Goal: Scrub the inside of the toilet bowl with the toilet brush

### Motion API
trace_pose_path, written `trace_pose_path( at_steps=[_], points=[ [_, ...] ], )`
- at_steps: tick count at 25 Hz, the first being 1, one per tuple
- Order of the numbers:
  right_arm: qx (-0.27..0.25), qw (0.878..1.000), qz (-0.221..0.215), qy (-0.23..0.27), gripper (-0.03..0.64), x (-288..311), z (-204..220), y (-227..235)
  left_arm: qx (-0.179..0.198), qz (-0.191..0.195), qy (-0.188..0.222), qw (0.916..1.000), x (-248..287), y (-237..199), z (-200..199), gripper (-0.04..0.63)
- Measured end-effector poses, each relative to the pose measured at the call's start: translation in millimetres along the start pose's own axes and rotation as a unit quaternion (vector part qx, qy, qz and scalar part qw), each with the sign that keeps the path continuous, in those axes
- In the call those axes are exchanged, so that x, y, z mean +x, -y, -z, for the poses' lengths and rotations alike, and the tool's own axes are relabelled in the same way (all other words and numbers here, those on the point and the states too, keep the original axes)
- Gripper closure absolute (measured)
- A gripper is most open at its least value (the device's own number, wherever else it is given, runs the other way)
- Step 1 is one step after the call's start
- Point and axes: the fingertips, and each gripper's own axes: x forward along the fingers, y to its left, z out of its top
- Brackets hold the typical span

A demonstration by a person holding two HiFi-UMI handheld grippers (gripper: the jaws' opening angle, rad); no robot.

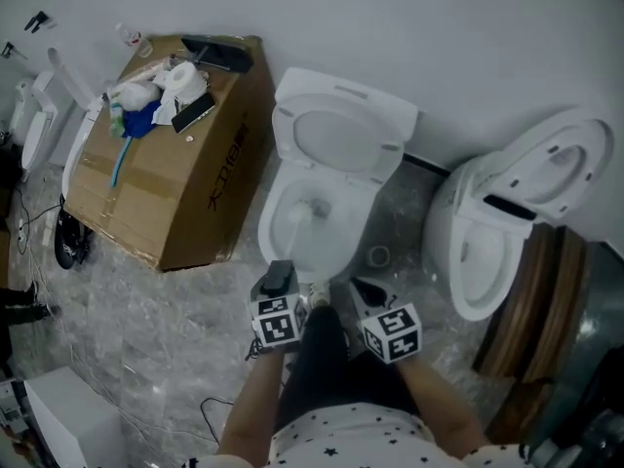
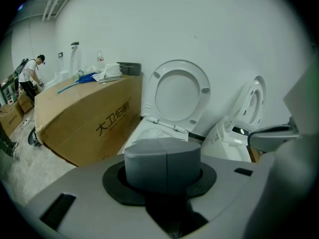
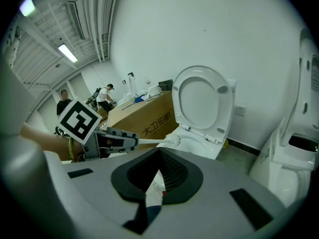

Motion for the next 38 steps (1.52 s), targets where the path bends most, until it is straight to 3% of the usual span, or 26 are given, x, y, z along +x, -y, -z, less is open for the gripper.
trace_pose_path(
  at_steps=[20,38],
  points=[
    [0.038,0.998,0.019,-0.044,0.611,76.5,42.3,44.2,0.04,0.024,-0.047,0.9978,134.7,-3.1,-5.3,0.439],
    [0.073,0.996,0.037,-0.044,0.611,105.4,65.2,56.2,0.064,0.047,-0.057,0.9952,194.3,2.6,-8.8,0.439]
  ],
)
